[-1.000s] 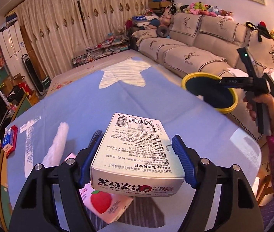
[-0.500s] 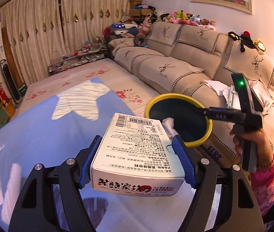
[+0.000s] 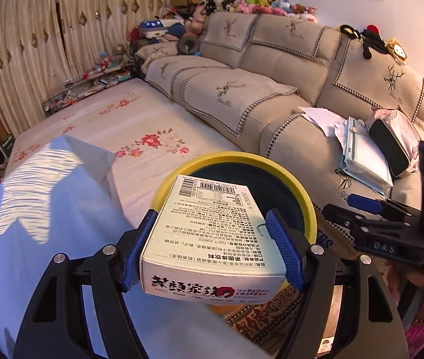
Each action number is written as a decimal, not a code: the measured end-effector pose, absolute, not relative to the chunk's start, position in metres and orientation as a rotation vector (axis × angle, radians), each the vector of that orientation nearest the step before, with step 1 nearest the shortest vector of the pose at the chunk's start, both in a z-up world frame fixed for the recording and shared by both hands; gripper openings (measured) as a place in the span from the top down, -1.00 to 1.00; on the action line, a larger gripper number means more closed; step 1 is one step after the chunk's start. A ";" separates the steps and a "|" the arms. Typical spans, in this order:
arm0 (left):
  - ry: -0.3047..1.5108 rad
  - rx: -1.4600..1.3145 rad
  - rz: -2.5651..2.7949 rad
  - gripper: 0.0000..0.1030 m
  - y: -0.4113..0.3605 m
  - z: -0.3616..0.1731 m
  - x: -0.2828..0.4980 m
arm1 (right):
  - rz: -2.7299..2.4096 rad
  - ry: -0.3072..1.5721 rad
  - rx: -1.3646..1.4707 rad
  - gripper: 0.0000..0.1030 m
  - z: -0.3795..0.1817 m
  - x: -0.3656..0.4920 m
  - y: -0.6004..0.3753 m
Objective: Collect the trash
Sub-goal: 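Carry the white box with the left gripper and drop it into the bin, then grasp the pink strawberry milk carton with the right gripper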
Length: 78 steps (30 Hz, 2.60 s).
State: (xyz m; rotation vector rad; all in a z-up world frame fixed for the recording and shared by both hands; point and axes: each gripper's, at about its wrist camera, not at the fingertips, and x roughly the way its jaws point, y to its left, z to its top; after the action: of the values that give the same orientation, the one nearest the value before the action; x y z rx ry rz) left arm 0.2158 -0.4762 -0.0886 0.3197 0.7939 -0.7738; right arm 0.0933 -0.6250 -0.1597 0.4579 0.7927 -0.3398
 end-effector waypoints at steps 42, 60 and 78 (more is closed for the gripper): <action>0.509 -0.185 0.181 -0.90 0.056 -0.010 0.060 | 0.311 0.843 0.068 -0.41 -0.114 0.122 -0.305; 0.566 -0.287 0.144 -0.90 0.078 -0.053 0.057 | 0.450 0.894 -0.074 -0.41 -0.141 0.120 -0.179; 0.605 -0.254 0.121 -0.90 0.054 -0.062 0.064 | 0.499 0.909 -0.045 0.07 -0.135 0.099 -0.198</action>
State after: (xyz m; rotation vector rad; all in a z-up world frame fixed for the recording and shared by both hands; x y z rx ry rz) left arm 0.0635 0.0539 -0.0622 -0.2538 0.6053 0.1210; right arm 0.0986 -0.1984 -0.1346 -0.0451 0.9093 0.4988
